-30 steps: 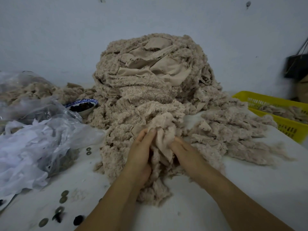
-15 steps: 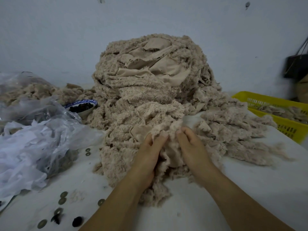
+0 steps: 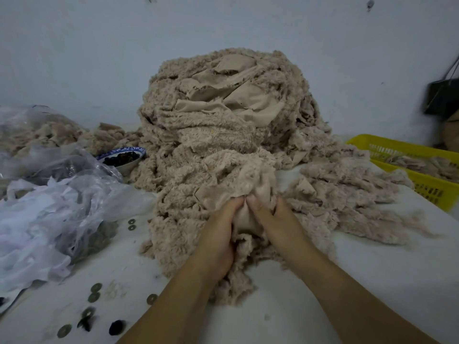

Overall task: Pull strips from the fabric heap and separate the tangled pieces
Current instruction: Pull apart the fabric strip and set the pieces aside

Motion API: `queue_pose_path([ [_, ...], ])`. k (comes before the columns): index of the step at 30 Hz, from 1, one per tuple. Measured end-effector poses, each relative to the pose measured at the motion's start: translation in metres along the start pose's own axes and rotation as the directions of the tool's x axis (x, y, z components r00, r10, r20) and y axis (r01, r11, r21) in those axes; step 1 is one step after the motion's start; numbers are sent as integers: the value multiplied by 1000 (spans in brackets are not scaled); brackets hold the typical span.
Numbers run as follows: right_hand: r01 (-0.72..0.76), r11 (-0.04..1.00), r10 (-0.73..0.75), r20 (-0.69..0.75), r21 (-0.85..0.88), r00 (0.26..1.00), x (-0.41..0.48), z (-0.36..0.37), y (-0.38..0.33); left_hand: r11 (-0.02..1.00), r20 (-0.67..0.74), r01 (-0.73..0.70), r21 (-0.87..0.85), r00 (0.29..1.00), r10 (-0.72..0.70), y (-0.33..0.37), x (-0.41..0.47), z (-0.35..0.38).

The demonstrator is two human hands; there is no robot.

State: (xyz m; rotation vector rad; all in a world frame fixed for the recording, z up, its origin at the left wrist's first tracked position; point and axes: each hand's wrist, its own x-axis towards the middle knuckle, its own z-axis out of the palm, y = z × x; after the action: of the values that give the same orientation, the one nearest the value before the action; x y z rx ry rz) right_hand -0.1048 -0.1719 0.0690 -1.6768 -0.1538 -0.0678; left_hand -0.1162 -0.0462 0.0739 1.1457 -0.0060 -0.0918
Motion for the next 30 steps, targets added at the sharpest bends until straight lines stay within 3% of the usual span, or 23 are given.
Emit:
queue_pose_path([
  [4, -74, 983, 101, -158, 170, 982, 10, -12, 6, 999, -103, 12, -39, 995, -16, -2, 3, -2],
  [11, -102, 932, 161, -144, 346, 976, 14, -14, 8, 991, -71, 11, -132, 997, -21, 0, 6, -6],
  [15, -98, 939, 137, -96, 330, 986, 12, -15, 4, 993, -45, -15, -117, 999, 9, 0, 5, -8],
  [18, -42, 973, 50, -31, 226, 998, 7, -13, 2, 997, -21, -50, -63, 999, 48, 0, 4, -8],
  [23, -13, 999, 10, 56, 52, 998, 3, -8, 5, 994, -98, 12, -105, 995, -22, 1, 7, -12],
  [27, -69, 992, 65, 39, 109, 997, 6, -9, 8, 948, -143, 89, -307, 980, -139, 9, 7, -16],
  [30, -105, 969, 94, 57, 224, 994, 11, -9, 11, 926, -110, 134, -352, 977, -183, 9, 8, -20],
])
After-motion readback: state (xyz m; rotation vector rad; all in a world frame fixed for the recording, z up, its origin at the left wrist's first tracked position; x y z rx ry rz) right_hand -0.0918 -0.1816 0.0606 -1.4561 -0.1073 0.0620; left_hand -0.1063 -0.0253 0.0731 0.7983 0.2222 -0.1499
